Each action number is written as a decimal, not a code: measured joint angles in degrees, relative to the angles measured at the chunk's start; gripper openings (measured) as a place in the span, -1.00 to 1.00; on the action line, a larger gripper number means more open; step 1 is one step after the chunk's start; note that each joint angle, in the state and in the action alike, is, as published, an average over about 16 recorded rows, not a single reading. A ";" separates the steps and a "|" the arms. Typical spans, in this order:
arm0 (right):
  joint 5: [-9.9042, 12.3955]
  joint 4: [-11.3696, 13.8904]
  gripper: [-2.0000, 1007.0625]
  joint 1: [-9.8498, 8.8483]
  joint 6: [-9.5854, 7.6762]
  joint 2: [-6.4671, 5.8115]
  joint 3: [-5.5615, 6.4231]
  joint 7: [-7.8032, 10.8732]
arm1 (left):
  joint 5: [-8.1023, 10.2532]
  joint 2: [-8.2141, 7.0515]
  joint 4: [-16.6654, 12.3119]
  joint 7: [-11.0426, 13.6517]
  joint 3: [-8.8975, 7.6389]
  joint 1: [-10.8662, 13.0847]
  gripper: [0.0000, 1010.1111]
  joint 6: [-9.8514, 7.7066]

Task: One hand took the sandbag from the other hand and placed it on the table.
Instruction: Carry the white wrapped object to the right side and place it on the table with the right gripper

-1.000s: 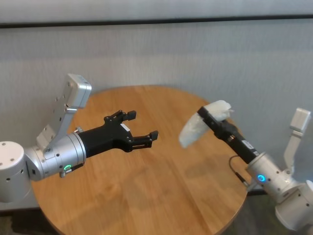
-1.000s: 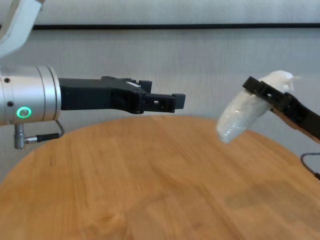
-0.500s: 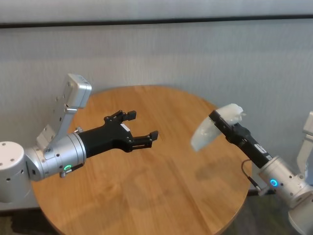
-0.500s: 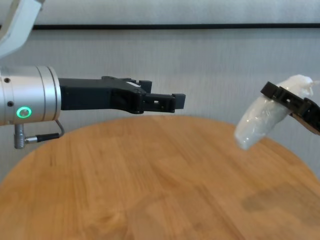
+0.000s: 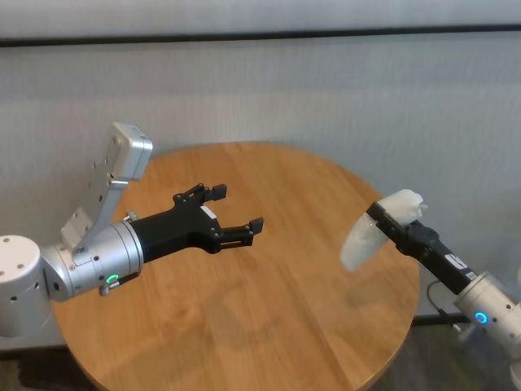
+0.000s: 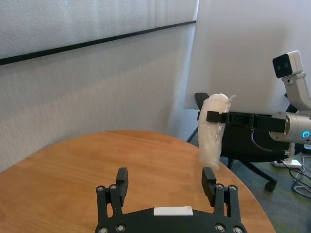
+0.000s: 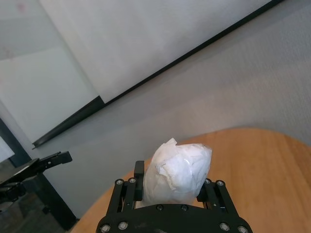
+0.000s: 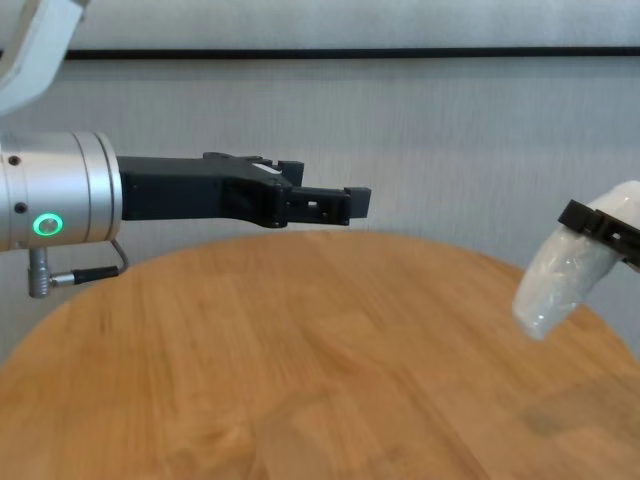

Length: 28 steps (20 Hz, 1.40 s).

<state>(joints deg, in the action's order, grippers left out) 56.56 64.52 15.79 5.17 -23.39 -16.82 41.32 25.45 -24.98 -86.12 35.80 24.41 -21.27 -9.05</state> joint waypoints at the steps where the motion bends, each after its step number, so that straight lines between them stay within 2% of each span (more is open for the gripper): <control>1: -0.14 0.17 0.14 -0.16 -0.13 -0.39 0.05 -0.07 | 0.00 0.00 0.00 0.00 0.00 0.00 0.98 0.00; 8: -1.42 0.66 0.14 -0.31 -1.24 -2.62 0.01 -0.71 | 0.00 0.00 0.00 0.00 0.00 0.00 0.98 0.00; 14: -3.09 -0.14 0.14 0.74 -2.37 -3.63 -0.58 -1.70 | 0.00 0.00 0.00 0.00 0.00 0.00 0.98 0.00; 21: -5.84 -1.92 0.14 2.86 -4.20 -3.95 -1.76 -3.74 | 0.00 0.00 0.00 0.00 0.00 0.00 0.98 0.00; 28: -9.07 -4.76 0.14 5.80 -6.25 -3.29 -3.24 -5.47 | 0.00 0.00 0.00 0.00 0.00 0.00 0.98 0.00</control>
<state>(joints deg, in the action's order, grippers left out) 47.48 59.76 21.58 -1.08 -26.69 -20.06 35.85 25.45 -24.98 -86.12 35.80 24.41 -21.27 -9.05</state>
